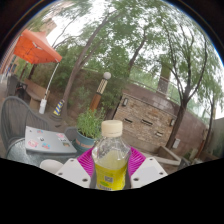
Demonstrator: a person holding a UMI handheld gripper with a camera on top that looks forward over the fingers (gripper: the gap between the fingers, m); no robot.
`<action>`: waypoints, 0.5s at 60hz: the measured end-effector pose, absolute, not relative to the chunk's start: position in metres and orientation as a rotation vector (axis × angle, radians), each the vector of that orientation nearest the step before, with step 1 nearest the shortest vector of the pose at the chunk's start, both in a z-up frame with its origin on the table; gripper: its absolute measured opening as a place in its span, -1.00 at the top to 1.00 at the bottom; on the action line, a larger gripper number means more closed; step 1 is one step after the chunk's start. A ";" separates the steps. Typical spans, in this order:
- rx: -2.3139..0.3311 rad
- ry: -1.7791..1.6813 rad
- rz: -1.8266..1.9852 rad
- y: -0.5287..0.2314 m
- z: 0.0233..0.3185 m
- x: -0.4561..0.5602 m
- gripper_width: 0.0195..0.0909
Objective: Pour water
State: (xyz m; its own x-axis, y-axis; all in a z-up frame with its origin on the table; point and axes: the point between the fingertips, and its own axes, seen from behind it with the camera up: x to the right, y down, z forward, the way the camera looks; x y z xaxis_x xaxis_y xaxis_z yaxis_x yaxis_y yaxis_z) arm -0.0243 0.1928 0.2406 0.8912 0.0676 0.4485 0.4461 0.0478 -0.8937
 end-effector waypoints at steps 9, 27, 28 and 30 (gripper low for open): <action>-1.622 -0.052 0.210 0.183 0.182 -0.005 0.41; -1.665 -0.182 0.197 0.178 0.102 -0.046 0.42; -1.668 -0.188 0.196 0.181 0.101 -0.042 0.42; -1.680 -0.194 0.186 0.179 0.092 -0.042 0.42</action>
